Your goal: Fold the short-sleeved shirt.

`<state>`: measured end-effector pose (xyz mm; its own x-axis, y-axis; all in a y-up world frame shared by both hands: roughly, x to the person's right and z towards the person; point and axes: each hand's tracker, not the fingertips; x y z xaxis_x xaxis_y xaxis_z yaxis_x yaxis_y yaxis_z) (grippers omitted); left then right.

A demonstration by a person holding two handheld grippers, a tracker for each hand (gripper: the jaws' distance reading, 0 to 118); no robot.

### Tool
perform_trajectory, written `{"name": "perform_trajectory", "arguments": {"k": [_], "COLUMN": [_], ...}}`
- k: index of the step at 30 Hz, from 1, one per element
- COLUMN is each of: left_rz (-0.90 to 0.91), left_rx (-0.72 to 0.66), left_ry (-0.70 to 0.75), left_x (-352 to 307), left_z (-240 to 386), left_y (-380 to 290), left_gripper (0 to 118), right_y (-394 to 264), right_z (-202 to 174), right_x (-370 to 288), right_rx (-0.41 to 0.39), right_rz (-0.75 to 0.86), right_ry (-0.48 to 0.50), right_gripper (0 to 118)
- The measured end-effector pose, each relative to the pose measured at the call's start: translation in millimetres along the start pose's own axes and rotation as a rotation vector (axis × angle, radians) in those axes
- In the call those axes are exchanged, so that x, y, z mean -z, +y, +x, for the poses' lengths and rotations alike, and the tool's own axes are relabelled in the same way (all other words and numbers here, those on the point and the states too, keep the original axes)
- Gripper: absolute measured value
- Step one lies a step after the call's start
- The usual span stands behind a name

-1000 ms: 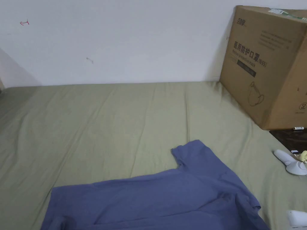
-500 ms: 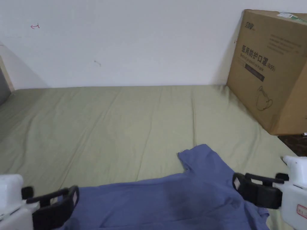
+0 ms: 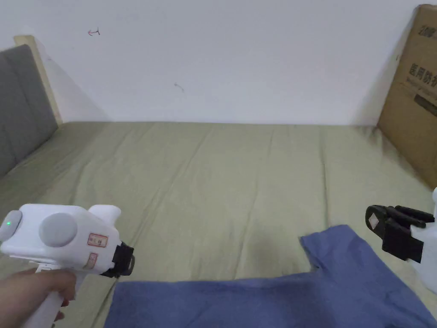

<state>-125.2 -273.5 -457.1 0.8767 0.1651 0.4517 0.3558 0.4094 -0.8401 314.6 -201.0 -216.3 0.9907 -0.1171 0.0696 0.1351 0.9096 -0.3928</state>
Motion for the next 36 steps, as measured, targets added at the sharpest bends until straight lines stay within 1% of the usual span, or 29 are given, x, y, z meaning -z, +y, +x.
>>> {"name": "perform_trajectory", "arguments": {"k": [1, 2, 3, 4, 5, 7, 11, 12, 13, 14, 15, 16, 17, 18, 19, 20, 21, 22, 24, 25, 27, 29, 30, 31, 32, 33, 34, 35, 36], "left_rz": [0.007, 0.009, 0.009, 0.006, 0.009, 0.012, -0.053, -0.035, -0.013, 0.012, 0.043, 0.082, 0.097, 0.1, 0.127, 0.135, 0.147, 0.181, 0.22, 0.244, 0.24, 0.251, 0.25, 0.246, 0.245, 0.246, 0.244, 0.24, 0.243], "left_rx": [-0.043, -0.059, -0.073, -0.084, -0.079, -0.079, -0.006, 0.021, 0.009, -0.011, -0.025, -0.009, 0.008, 0.015, 0.011, 0.02, 0.019, 0.01, 0.005, 0.011, 0.014, 0.001, -0.012, -0.026, -0.027, -0.025, -0.014, -0.004, -0.003], "left_ry": [0.039, 0.065, 0.095, 0.124, 0.112, 0.145, 0.147, 0.182, 0.167, 0.16, 0.179, 0.158, 0.126, 0.082, 0.087, 0.097, 0.094, 0.077, 0.056, 0.064, 0.06, 0.072, 0.079, 0.087, 0.083, 0.086, 0.093, 0.096, 0.101], "left_x": [17.4, 32.9, 45.7, 63.5, 77.9, 91.4, 125.5, 124.2, 117.1, 109.7, 100.2, 81.4, 72.7, 62.6, 52.4, 48.6, 40.7, 30.2, 18.6, 11.4, 1.8, -3.2, -4.4, -4.9, -2.8, -2.1, -0.7, 0.9, 3.1], "left_z": [-10.7, -19.0, -25.0, -40.0, -44.9, -48.1, -45.3, -42.5, -41.7, -41.0, -39.7, -29.5, -24.5, -18.3, -8.9, -15.4, -13.6, -11.7, -11.5, -10.9, -10.9, -6.6, -6.2, -6.7, -4.8, -4.5, -4.3, -4.2, -2.8], "left_y": [-0.9, -1.4, -2.5, -4.2, -7.8, -9.0, -21.3, -22.9, -22.7, -22.0, -20.9, -22.5, -23.0, -25.1, -26.3, -23.1, -22.5, -22.3, -23.0, -23.1, -21.5, -26.5, -26.0, -25.1, -27.6, -26.7, -24.0, -21.3, -23.0], "left_gripper": [2, 14, 62, 102, 118, 110, 108, 106, 97, 80, 45, 14, 0, 0, 0, 0, 0, 0, 0, 0, 0, 0, 0, 0, 0, 0, 0, 0, 0], "right_y": [-3.9, -9.3, -14.0, -19.6, -24.4, -31.9, -41.8, -42.9, -44.5, -44.2, -42.8, -39.8, -38.7, -36.5, -34.1, -32.3, -31.3, -32.3, -40.2, -44.9, -54.7, -72.3, -76.1, -77.4, -70.7, -68.8, -64.0, -58.1, -50.2], "right_z": [1.7, 5.0, 8.2, 12.2, 15.3, 23.3, 40.5, 46.1, 56.3, 65.4, 74.9, 87.4, 101.8, 113.5, 125.8, 137.8, 144.5, 154.5, 167.6, 173.7, 183.2, 185.8, 184.0, 179.9, 175.4, 170.1, 165.4, 160.7, 155.1], "right_x": [7.7, 13.6, 17.8, 21.4, 24.5, 29.7, 45.9, 51.7, 61.2, 69.9, 78.3, 89.8, 102.1, 114.5, 130.1, 145.7, 160.9, 182.1, 215.8, 228.8, 250.6, 260.0, 260.7, 259.0, 250.2, 241.2, 235.8, 229.8, 222.9], "right_rx": [0.006, 0.014, 0.021, 0.036, 0.071, 0.128, 0.144, 0.149, 0.154, 0.156, 0.161, 0.168, 0.185, 0.199, 0.217, 0.232, 0.223, 0.212, 0.189, 0.205, 0.262, 0.249, 0.195, 0.12, 0.093, 0.105, 0.099, 0.087, 0.03], "right_rz": [-0.039, -0.063, -0.079, -0.091, -0.106, -0.14, -0.183, -0.195, -0.219, -0.236, -0.249, -0.266, -0.28, -0.293, -0.305, -0.31, -0.327, -0.394, -0.577, -0.55, -0.664, -0.769, -0.798, -0.793, -0.731, -0.691, -0.676, -0.669, -0.627], "right_ry": [0.004, 0.002, -0.004, -0.007, -0.001, 0.012, -0.032, -0.038, -0.052, -0.072, -0.087, -0.102, -0.119, -0.129, -0.137, -0.142, -0.149, -0.168, -0.251, -0.285, -0.262, -0.269, -0.282, -0.317, -0.289, -0.266, -0.238, -0.21, -0.262], "right_gripper": [1, 1, 1, 1, 1, 1, 1, 1, 1, 1, 1, 1, 1, 1, 9, 30, 88, 116, 117, 117, 117, 115, 103, 86, 83, 57, 19, 0, 0]}}
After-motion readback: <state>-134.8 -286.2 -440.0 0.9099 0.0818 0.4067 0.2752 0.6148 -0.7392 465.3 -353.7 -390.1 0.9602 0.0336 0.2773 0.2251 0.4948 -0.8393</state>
